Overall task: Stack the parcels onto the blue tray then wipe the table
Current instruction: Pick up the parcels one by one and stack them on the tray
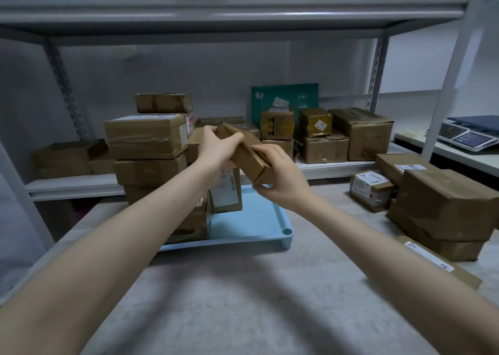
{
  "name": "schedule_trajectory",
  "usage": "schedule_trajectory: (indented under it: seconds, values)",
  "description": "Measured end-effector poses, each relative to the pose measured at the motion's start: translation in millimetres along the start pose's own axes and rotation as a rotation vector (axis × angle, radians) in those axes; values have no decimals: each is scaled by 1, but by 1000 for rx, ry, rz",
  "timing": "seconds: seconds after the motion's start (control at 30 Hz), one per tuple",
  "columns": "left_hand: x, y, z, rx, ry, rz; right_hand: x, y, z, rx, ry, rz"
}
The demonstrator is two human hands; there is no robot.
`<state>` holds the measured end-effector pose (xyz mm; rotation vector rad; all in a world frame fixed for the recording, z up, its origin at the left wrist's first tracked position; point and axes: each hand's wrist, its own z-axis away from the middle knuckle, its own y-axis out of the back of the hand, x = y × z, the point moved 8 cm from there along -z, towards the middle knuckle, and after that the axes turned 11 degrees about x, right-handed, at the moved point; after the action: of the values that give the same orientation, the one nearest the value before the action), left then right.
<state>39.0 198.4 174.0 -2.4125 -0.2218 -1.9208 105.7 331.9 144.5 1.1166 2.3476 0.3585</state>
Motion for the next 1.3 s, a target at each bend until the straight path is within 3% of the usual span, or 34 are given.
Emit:
schedule_trajectory:
  seconds: [0.2,0.47,0.67,0.8,0.9,1.03,1.17,1.3]
  values:
    - [11,11,-1,-4,-19,20,9,18,-3,185,-130,-115]
    - [41,31,-8,9,-186,40,11,34,-24,353,-479,-556]
    - [46,36,-7,-75,-170,-127,23,15,-34,369,-848,-953]
    - [50,45,-11,-123,-102,-57,16,-1,-43,300,-953,-1039]
    - [60,60,-17,-70,-128,-4,6,-11,-54,254,-911,-1087]
    - [72,86,-25,19,-120,93,-8,-17,-67,239,-781,-971]
    - [80,117,-39,122,-89,136,-34,-14,-87,195,-523,-665]
    - [93,133,-43,121,-91,107,-63,-14,-113,232,-270,-526]
